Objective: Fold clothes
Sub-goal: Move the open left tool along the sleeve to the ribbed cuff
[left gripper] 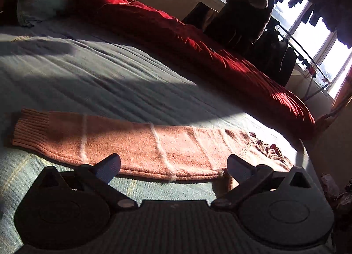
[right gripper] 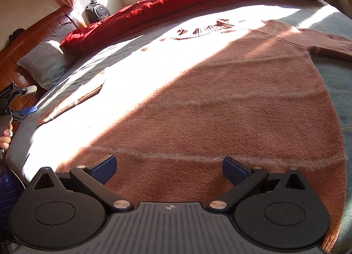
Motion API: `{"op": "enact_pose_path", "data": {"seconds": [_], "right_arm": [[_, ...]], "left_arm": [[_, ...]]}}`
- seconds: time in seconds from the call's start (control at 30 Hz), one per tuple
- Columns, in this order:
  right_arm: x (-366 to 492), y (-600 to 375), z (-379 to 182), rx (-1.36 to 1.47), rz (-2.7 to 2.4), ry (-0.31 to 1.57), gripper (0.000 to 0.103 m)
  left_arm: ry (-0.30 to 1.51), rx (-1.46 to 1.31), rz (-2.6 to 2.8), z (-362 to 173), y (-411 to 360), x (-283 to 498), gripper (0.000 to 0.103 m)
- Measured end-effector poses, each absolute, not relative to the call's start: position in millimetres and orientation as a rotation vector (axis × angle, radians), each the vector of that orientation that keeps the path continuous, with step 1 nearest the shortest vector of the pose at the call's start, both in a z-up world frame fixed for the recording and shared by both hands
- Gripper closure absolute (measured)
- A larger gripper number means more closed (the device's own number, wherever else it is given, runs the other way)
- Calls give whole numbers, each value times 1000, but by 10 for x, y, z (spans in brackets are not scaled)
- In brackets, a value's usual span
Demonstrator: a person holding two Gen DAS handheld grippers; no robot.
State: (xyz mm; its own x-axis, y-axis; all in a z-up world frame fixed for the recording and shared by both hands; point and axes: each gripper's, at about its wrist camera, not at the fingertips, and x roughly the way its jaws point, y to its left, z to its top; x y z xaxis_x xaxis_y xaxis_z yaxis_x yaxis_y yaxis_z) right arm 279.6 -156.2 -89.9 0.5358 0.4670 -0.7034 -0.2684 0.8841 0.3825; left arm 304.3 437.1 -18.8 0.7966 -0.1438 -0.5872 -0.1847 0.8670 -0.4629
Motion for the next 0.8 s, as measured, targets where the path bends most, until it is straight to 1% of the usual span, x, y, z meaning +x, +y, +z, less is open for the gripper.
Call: {"op": "enact_pose_path", "data": {"seconds": [0.13,0.27,0.37,0.6,0.7,0.8], "right_arm": [[2907,-1440,-934,219,427,920,0],[3013,-1366,-955,196,402,929,0],[3075,-1301,-985,165,391,938,0],[3109,-1199,-1024,97,388,935,0],[3108,-1192,-1030,88,390,932,0],[3092,-1181,-1028,76,392,927,0]], "left_arm": [[664,-661,82,-549,4884,3427,1],[683,-740,96,-944,5050,3622,1],[652,-742,118,-1061,5152,3616,1],[658,-675,228,-972,5361,3379,1],[655,-691,263,-892,5425,3253,1],[609,-736,242,-793,5437,3063,1]]}}
